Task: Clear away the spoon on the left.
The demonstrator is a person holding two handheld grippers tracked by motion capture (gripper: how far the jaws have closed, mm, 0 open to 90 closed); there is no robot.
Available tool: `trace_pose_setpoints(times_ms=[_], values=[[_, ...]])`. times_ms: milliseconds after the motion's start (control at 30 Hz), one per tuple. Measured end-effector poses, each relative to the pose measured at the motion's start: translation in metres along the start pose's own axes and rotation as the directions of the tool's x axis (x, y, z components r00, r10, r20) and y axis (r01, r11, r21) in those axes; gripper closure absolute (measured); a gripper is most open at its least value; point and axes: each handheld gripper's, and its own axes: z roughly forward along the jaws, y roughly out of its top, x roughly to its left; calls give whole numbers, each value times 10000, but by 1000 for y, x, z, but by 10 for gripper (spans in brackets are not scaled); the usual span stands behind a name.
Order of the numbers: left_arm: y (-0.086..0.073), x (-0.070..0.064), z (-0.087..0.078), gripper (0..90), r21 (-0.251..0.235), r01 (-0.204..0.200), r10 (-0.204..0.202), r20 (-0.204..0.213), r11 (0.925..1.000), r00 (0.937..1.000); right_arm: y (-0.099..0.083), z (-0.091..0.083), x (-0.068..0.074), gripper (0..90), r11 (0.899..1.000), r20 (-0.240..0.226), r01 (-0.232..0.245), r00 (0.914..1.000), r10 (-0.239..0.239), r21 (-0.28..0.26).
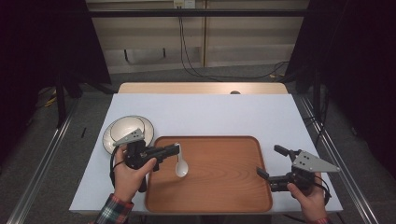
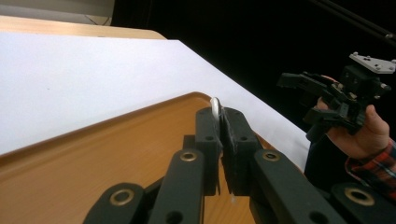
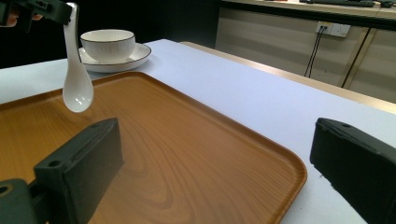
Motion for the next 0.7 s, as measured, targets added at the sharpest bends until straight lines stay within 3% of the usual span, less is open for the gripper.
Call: trace_pose_setpoints(times_ms=[700], values=[[-17,0,2,856,224,286,-292,243,9993,9993,0,0,0,19,9999,82,-122,9999,121,10]])
